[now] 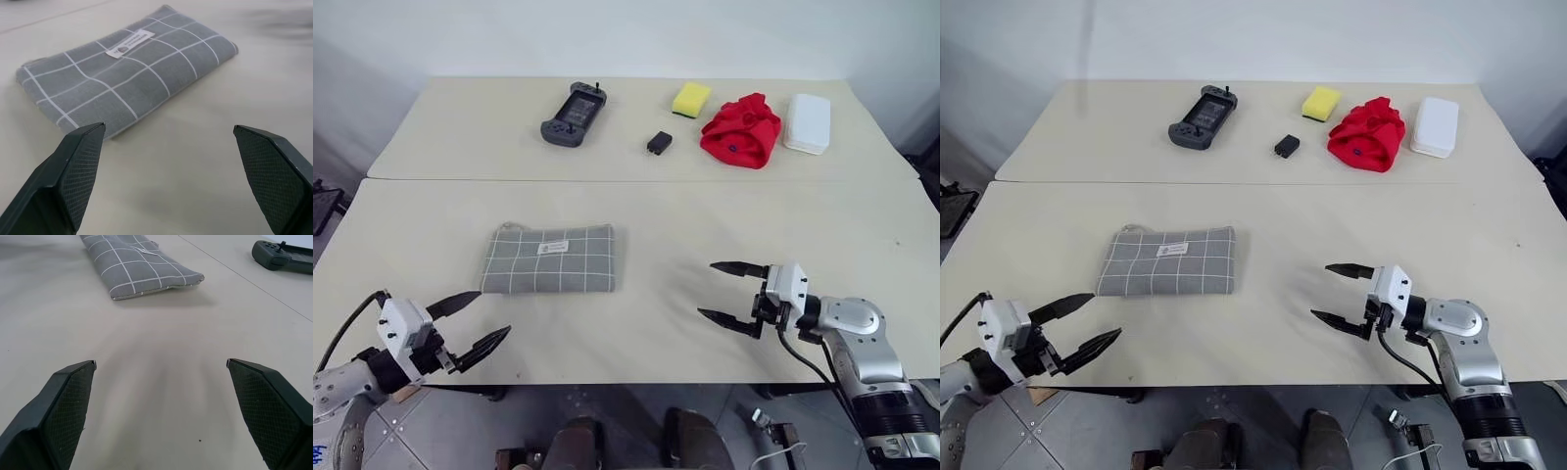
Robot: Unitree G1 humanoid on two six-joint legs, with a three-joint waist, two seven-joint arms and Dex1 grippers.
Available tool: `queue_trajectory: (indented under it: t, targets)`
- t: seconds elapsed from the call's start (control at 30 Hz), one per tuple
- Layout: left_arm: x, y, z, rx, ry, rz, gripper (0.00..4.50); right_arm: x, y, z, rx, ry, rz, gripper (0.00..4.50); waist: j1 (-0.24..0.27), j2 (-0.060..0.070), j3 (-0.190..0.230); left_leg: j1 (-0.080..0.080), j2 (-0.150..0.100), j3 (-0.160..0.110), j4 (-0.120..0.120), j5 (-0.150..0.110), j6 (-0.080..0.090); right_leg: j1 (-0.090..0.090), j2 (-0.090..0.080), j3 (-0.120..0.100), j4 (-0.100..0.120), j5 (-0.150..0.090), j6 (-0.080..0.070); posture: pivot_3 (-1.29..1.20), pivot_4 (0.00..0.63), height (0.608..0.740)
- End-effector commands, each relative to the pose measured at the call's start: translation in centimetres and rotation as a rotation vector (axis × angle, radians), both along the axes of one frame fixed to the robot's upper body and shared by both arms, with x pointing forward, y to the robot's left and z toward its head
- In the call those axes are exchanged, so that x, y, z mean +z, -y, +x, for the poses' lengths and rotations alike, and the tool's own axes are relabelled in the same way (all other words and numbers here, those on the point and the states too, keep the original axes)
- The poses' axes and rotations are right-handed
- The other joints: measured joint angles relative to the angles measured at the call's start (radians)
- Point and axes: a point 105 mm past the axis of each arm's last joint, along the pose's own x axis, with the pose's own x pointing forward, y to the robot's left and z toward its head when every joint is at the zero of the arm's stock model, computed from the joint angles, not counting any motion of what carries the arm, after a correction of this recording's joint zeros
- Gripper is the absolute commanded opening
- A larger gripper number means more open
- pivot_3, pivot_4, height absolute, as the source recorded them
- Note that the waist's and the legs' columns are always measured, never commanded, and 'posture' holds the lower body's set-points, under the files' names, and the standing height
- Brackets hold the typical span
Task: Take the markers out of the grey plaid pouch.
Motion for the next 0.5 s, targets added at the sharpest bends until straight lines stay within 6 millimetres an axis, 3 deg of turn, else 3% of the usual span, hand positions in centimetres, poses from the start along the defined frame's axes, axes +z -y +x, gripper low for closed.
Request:
queue_trajectory:
  t: [0.03,0.1,0.2,0.33,0.5]
  targets:
    - [1.1,0.3,-0.1,-0.011,0.027,0.011,4.47,1.1,0.5,0.1,-0.012,0.034,0.002,4.5,0.0,0.0,0.0,0.0,0.0,0.0,0.0,0.0,0.0,0.0,0.0,0.0,0.0,0.0,0.0,0.0,0.15,0.74]
    - [1.6,0.1,-0.1,0.009,-0.005,-0.095,4.47,1.4,-0.1,0.1,0.001,0.016,0.017,4.5,0.0,0.0,0.0,0.0,0.0,0.0,0.0,0.0,0.0,0.0,0.0,0.0,0.0,0.0,0.0,0.0,0.15,0.74]
    - [2.6,-1.0,-0.4,0.046,-0.075,-0.278,4.5,1.6,-3.1,-1.0,0.158,0.017,-0.062,3.85,-0.005,0.0,0.0,0.0,0.001,0.0,0.0,0.0,0.0,-0.001,0.0,0.001,0.001,0.0,0.0,0.0,0.15,0.74]
    - [3.7,-5.9,-0.4,0.219,-0.152,-0.577,4.5,4.0,-9.0,-0.3,0.202,0.007,-0.021,2.53,-0.026,0.0,0.0,0.0,0.003,0.001,0.0,0.001,-0.002,-0.003,0.001,0.001,0.004,-0.001,-0.001,0.0,0.15,0.74]
    - [2.5,-8.5,1.4,0.341,-0.358,-0.734,4.5,3.8,-13.6,1.2,0.187,0.026,-0.065,0.76,-0.018,-0.002,-0.001,0.001,0.0,-0.002,0.0,0.001,-0.003,-0.004,0.0,0.001,0.01,-0.002,-0.003,0.0,0.15,0.74]
